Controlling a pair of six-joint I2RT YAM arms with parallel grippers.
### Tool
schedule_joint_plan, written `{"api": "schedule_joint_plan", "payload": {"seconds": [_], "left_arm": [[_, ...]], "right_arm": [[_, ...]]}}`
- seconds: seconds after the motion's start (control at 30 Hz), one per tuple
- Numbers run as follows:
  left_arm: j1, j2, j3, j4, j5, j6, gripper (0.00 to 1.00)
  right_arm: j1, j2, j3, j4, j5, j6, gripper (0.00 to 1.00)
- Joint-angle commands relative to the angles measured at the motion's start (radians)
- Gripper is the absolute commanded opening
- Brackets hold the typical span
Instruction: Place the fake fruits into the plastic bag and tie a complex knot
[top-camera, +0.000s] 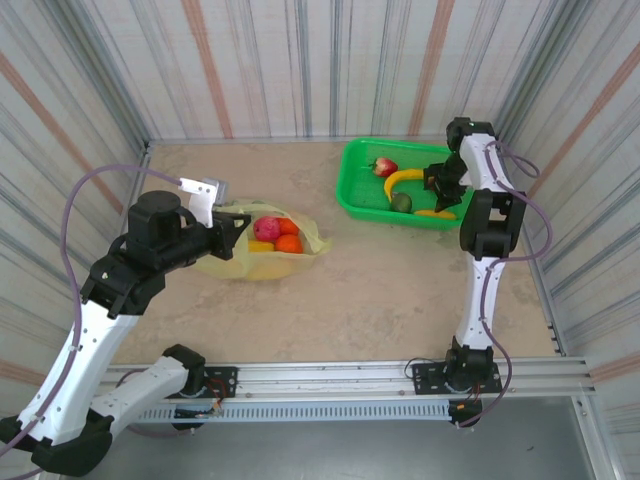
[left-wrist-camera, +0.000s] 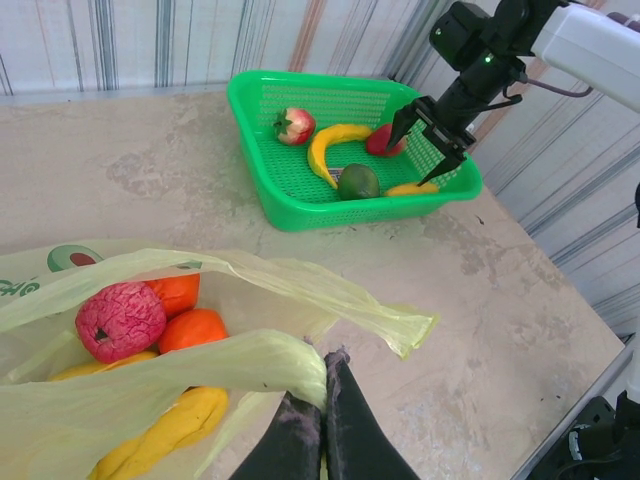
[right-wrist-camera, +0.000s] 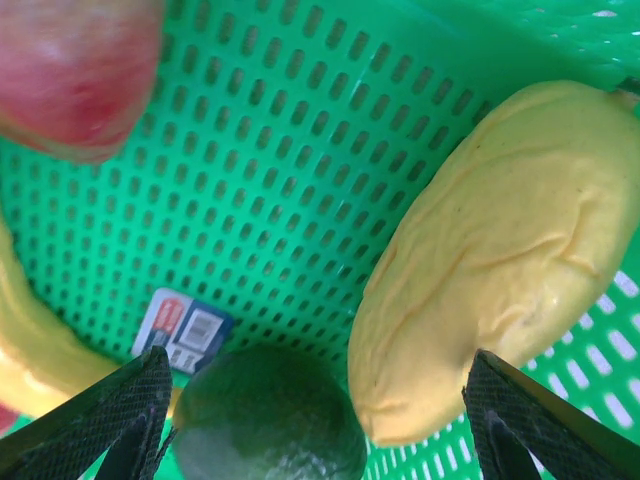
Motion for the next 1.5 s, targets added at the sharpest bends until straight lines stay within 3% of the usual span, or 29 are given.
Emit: {"api": "schedule_joint_plan", "payload": {"seconds": [0.0,0.23,0.4,0.47,0.73,1.0,1.13,1.33,1.47], "left_arm": [[0.006,-0.011,0.023,-0.012,-0.009,0.016,0.00],[0.006,-0.004,0.024,-0.004,-0.004,0.010,0.00],[0.006,-0.004,0.028,-0.005,-0.004,0.011,0.00],[0.006,-0.007,0.031,-0.011,-0.009,0.015,0.00],[0.006,-0.016,0.031,-0.015,-0.019,0.021,0.00],[0.006,-0.016,0.024,-0.007,-0.008,0.019,0.00],[0.006,-0.019,0.027,-0.015,-0.008,0.021,0.00],[0.005,-0.025,0.025,-0.017,-0.006,0.018,0.00],[0.007,-0.025,0.031,-0.025,-0.008,0.020,0.00]], "right_arm": [[-0.020,0.068,0.037,-0.119,0.011,0.067,0.79],[-0.039,0.153,0.094,-0.174,0.018,0.118,0.78],[-0.033,0.206,0.159,-0.125,-0.002,0.100,0.70],[-0.025,0.209,0.201,-0.081,-0.005,0.045,0.64],[0.019,0.064,0.197,-0.006,0.172,-0.290,0.61],[0.122,-0.053,0.036,0.085,0.253,-0.683,0.68],[0.157,-0.106,-0.090,0.164,0.224,-0.747,0.78],[0.166,-0.034,-0.097,0.175,0.159,-0.773,0.79],[0.163,0.031,-0.046,0.177,0.187,-0.767,0.78]]}}
